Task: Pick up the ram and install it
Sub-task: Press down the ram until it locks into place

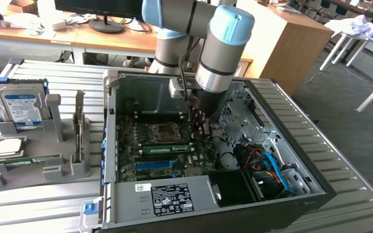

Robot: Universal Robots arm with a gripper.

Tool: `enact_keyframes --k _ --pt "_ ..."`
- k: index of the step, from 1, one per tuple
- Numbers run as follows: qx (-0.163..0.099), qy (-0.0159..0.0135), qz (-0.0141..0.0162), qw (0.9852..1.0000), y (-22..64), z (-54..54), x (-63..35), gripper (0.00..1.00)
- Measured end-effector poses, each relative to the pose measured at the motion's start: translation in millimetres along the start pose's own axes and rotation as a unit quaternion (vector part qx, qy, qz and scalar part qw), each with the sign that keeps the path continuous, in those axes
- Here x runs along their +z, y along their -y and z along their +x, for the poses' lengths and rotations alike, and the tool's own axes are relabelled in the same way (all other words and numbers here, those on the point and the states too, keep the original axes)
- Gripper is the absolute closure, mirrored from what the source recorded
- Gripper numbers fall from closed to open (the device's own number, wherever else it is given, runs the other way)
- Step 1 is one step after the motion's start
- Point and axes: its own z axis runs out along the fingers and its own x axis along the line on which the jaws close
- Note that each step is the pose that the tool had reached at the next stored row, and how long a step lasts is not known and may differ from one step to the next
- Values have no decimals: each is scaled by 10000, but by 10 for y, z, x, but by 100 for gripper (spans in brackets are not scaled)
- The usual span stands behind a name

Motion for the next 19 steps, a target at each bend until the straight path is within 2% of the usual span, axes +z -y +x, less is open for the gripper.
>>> enact_keyframes --k 11,19 --pt "0 1 0 10000 4 -5 169 90" --pt "0 -2 -1 10000 19 -6 227 90"
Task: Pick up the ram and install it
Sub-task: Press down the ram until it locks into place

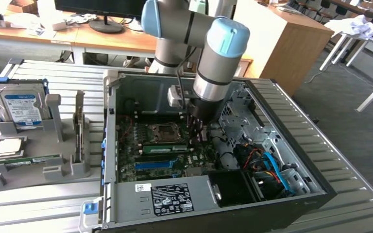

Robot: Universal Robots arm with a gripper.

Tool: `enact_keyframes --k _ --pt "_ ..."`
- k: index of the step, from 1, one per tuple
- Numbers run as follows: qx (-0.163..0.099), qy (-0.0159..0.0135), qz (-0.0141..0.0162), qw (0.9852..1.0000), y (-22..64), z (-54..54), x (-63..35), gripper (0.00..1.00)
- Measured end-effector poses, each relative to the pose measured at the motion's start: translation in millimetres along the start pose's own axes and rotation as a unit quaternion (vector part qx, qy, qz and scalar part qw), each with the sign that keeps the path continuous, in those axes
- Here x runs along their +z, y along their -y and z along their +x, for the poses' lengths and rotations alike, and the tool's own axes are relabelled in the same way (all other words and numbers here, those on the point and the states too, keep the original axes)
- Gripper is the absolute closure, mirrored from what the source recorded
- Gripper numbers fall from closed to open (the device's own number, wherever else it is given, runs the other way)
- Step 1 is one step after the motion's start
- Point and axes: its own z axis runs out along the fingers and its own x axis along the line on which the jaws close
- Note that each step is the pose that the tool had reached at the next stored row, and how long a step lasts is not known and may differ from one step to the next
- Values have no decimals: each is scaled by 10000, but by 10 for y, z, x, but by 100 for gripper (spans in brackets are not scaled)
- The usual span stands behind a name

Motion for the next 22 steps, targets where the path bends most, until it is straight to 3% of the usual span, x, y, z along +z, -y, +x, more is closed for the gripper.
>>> enact_keyframes --k 4,9,11,18,22 --pt "1 5 2 10000 9 -2 3 90" --pt "0 5 3 10000 7 3 -142 90" --pt "0 7 8 10000 -5 3 -153 90" --pt "1 38 57 10000 -295 11 -150 90" --pt "2 40 104 9999 -478 15 -147 90"
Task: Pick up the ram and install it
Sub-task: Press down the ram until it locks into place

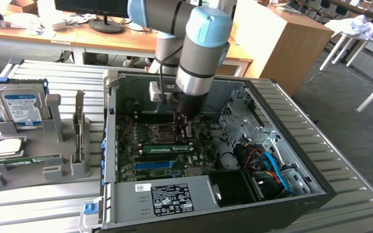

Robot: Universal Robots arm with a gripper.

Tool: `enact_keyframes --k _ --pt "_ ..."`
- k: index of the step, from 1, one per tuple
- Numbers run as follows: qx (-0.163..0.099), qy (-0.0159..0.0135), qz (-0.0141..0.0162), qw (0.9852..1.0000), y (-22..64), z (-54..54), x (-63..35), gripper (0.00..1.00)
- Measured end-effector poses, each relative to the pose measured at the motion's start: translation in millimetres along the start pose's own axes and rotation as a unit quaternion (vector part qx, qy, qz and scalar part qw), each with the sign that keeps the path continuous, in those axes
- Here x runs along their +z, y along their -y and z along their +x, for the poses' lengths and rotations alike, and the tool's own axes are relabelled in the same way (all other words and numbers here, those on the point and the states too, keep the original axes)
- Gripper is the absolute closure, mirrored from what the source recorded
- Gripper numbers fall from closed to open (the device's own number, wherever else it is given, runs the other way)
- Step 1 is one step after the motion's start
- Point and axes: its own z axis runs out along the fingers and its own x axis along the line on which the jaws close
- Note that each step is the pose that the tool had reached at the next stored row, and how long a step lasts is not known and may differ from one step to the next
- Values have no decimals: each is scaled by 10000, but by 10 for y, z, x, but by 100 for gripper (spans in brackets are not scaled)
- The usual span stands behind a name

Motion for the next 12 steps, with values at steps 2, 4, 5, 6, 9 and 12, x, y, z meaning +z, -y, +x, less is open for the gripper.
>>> enact_keyframes --k 2,4,5,6,9,12 --pt "0 1 22 10000 -90 2 -1 90" --pt "0 2 42 10000 -179 4 -1 90" --pt "0 2 52 10000 -225 6 -1 90" --pt "1 4 61 10000 -272 7 0 90" --pt "2 8 83 10000 -407 10 7 90" --pt "2 8 98 10000 -542 13 16 90"
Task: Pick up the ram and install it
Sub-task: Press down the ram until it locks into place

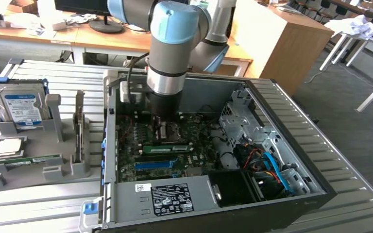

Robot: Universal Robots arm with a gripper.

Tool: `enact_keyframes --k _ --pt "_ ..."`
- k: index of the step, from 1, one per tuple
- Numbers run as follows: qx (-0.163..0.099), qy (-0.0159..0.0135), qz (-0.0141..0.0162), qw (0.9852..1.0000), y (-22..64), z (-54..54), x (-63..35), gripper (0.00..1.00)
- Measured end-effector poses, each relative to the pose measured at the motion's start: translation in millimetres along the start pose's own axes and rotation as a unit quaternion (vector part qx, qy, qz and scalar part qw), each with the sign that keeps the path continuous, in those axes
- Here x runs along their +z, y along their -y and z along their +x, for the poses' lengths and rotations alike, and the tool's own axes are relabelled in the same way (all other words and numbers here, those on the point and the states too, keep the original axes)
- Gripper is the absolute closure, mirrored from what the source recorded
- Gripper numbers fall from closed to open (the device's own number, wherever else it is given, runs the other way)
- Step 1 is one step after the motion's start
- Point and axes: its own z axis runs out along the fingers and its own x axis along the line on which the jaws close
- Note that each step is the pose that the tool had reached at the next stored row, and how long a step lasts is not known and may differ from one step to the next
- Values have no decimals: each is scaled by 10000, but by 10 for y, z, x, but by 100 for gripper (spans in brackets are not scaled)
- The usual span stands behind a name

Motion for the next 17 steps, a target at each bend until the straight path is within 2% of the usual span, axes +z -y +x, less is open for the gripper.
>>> enact_keyframes --k 2,8,12,17 --pt "0 1 2 10000 -34 0 22 90" --pt "-1 -1 0 10000 -39 -1 110 90" --pt "0 3 -1 10000 -41 -1 134 90" --pt "1 40 0 10000 -32 -2 143 90"
